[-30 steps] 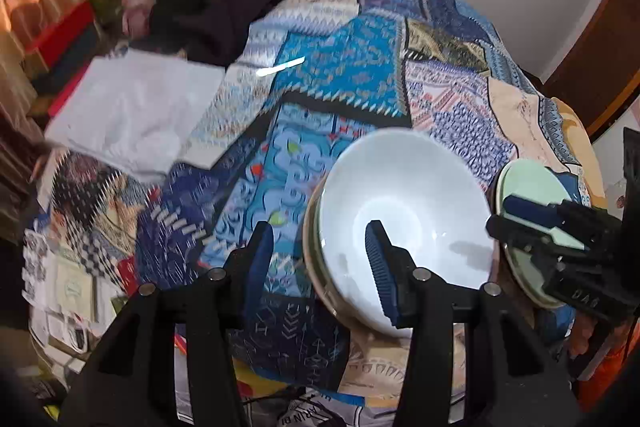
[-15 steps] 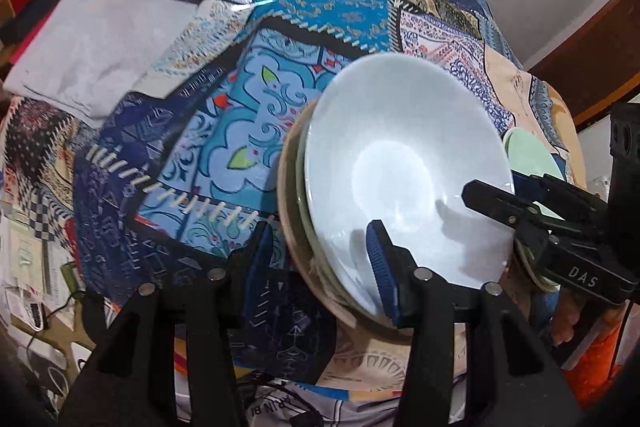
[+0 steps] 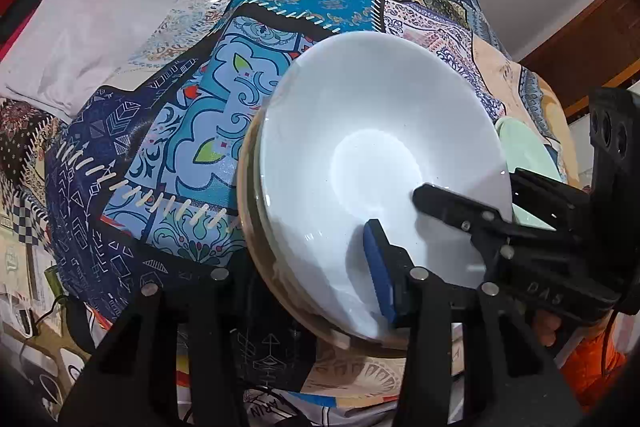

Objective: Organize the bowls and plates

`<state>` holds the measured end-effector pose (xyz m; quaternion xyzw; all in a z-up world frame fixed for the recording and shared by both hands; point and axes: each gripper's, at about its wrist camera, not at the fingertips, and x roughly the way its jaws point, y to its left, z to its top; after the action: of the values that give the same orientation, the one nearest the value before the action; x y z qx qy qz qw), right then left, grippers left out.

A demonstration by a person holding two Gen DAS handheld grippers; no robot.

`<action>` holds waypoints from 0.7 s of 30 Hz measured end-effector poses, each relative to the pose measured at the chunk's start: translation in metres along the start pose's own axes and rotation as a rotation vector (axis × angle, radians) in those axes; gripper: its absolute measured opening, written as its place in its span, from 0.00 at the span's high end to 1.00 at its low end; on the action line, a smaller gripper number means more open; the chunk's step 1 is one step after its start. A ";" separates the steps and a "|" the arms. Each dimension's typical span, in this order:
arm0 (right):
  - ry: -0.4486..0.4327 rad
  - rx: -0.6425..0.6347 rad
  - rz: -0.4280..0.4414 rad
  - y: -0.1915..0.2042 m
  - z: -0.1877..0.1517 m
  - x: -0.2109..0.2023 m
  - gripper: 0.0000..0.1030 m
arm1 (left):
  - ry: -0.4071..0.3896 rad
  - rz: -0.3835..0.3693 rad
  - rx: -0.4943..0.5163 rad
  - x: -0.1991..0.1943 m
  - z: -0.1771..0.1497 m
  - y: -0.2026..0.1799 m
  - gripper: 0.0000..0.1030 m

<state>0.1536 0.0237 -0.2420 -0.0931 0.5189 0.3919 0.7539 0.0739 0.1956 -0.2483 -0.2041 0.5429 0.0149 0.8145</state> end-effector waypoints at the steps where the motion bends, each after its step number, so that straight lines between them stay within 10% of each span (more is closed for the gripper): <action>1: 0.001 0.006 0.006 -0.001 0.000 0.000 0.71 | 0.001 -0.001 -0.004 0.000 0.000 0.000 0.56; 21: -0.077 0.049 0.002 -0.007 0.007 -0.027 0.72 | -0.055 0.071 -0.007 -0.019 0.006 -0.019 0.58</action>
<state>0.1590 0.0096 -0.2170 -0.0591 0.4992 0.3831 0.7749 0.0761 0.1837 -0.2238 -0.1870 0.5270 0.0515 0.8275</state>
